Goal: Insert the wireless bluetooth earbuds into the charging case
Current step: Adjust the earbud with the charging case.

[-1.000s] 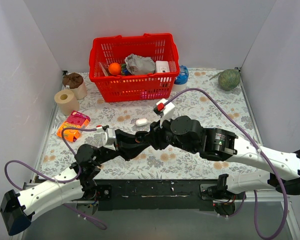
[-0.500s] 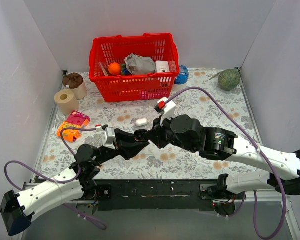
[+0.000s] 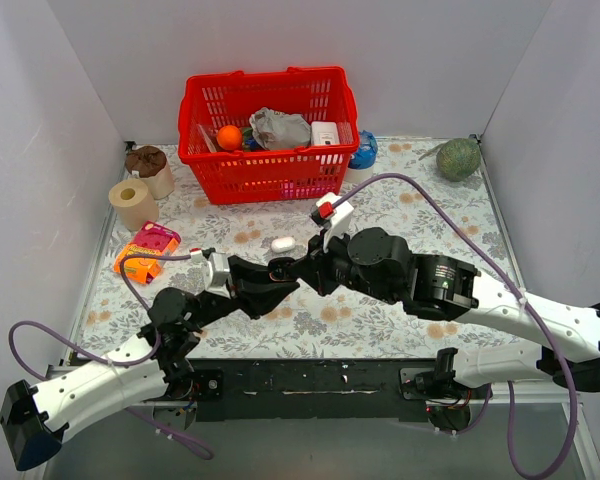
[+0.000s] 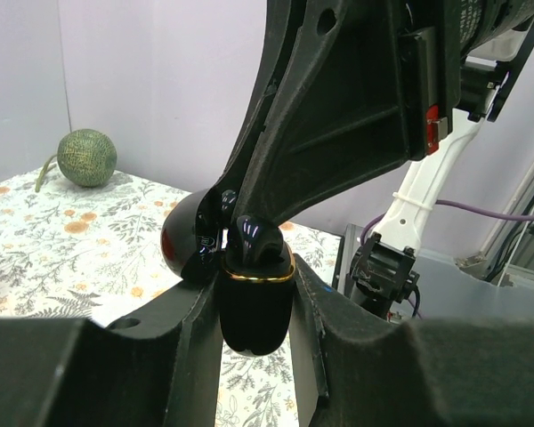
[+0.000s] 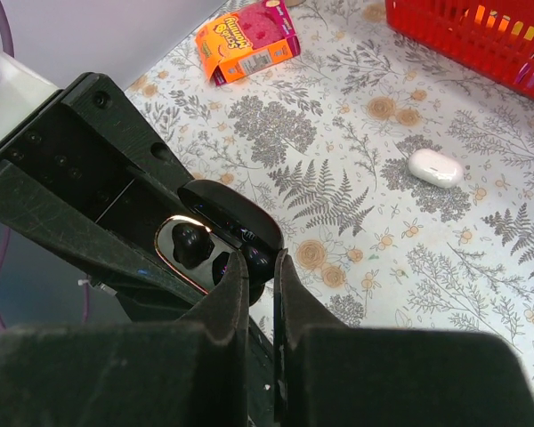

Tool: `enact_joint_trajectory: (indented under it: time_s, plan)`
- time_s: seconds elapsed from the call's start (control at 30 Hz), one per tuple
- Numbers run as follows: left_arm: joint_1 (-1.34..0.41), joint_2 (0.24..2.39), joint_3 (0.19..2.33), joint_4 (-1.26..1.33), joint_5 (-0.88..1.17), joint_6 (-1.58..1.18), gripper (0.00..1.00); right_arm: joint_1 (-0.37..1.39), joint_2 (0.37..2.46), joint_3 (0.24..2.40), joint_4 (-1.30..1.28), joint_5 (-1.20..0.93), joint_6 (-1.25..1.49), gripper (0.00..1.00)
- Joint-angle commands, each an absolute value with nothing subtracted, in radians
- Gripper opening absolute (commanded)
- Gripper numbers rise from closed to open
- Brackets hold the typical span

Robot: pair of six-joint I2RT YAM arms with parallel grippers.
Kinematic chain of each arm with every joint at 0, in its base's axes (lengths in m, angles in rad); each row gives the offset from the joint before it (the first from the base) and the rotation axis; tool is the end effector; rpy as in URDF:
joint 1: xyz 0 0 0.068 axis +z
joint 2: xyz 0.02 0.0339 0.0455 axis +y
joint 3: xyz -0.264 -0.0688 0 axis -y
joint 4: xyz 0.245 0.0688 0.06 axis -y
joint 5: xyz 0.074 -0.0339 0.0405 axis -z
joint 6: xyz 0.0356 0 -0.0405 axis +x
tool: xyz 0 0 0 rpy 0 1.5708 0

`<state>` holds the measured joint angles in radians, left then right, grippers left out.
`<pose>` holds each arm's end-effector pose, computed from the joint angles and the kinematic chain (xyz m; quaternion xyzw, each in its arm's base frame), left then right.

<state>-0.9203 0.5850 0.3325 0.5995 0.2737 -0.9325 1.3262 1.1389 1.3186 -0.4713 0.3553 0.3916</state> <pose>0.0856 -0.1283 0.2930 0.1082 0.5697 -0.6954 0.4245 0.0708 0.2324 0.4252 -0.2616 0.7526 0.3522 0.4911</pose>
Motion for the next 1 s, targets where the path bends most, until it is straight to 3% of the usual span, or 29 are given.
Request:
enact_joint_trajectory:
  time_s: [0.0, 0.73, 0.97]
  plan:
    - [-0.92, 0.627, 0.394, 0.511, 0.216, -0.966, 0.0, 1.327, 1.081, 1.355, -0.408, 0.307, 0.318, 0.01]
    - [-0.919, 0.873, 0.581, 0.336, 0.161, -1.141, 0.0, 1.327, 1.045, 1.376, -0.41, 0.248, 0.176, 0.01]
    - [-0.919, 0.832, 0.542, 0.373, 0.124, -1.15, 0.0, 1.327, 1.016, 1.378, -0.413, 0.272, 0.169, 0.01]
